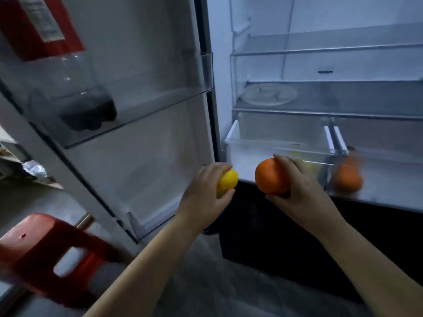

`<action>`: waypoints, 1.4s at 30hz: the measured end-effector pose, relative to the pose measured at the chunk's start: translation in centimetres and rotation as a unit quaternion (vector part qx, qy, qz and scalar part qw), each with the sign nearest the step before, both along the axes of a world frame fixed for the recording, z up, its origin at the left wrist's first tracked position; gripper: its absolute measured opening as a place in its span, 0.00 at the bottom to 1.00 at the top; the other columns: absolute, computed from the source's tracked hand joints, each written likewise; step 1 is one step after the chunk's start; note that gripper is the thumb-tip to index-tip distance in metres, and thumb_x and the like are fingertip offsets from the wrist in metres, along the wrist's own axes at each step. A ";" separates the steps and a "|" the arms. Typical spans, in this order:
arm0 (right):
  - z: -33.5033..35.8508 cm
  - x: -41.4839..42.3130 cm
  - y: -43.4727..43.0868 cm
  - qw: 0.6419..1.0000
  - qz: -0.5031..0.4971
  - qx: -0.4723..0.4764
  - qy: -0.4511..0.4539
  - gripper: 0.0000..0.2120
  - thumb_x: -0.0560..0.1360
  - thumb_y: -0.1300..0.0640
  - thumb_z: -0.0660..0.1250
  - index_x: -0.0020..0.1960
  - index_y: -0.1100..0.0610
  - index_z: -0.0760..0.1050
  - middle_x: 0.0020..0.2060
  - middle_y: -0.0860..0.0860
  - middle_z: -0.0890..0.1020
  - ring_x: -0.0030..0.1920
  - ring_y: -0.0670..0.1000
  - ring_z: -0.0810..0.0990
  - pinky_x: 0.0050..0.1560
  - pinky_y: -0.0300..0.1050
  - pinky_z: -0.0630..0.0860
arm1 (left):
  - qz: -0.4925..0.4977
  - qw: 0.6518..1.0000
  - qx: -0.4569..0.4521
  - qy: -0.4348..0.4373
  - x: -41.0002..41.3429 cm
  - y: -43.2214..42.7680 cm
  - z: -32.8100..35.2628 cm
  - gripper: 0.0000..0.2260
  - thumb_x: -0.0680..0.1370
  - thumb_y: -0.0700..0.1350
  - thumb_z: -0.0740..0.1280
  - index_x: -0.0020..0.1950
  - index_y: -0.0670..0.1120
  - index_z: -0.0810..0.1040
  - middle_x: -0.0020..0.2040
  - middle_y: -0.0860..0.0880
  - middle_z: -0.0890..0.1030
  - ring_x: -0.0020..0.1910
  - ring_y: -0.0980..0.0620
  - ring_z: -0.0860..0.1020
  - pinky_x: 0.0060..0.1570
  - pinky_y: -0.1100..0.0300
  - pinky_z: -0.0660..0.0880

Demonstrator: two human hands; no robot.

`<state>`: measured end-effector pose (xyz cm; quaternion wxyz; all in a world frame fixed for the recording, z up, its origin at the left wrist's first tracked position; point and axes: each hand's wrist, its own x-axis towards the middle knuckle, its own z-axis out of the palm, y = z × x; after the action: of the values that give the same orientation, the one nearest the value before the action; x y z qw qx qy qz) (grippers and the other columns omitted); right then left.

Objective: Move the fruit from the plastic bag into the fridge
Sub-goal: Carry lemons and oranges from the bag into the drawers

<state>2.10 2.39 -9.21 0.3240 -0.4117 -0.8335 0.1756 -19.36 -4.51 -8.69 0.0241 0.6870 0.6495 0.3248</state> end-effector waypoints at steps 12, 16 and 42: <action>-1.9 5.1 12.2 0.992 -0.129 -0.003 -0.001 0.41 0.64 0.58 0.77 0.72 0.51 0.61 0.65 0.49 0.68 0.65 0.50 0.67 0.61 0.39 0.60 | -0.121 0.993 -0.009 -0.007 3.4 16.9 -1.7 0.22 0.73 0.46 0.69 0.66 0.51 0.71 0.62 0.55 0.73 0.61 0.56 0.70 0.59 0.66 0.64; -3.1 8.2 14.3 0.987 -0.162 -0.021 0.002 0.41 0.64 0.56 0.77 0.72 0.50 0.61 0.66 0.48 0.68 0.66 0.51 0.67 0.62 0.43 0.64 | -0.159 0.987 -0.022 -0.004 6.2 20.4 -2.7 0.21 0.73 0.48 0.67 0.66 0.50 0.71 0.62 0.54 0.74 0.60 0.56 0.70 0.58 0.71 0.61; -4.4 26.7 32.3 0.973 -0.117 -0.158 -0.122 0.40 0.65 0.50 0.77 0.71 0.48 0.58 0.68 0.51 0.67 0.64 0.55 0.70 0.60 0.51 0.71 | -0.129 0.980 -0.150 0.009 16.8 36.2 -6.0 0.23 0.73 0.46 0.70 0.67 0.52 0.70 0.62 0.53 0.72 0.60 0.55 0.71 0.55 0.63 0.68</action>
<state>28.75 34.70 -13.60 0.1689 -0.5709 -0.7744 0.2139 -2.59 31.72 -14.69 0.1629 0.7564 0.5971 0.2116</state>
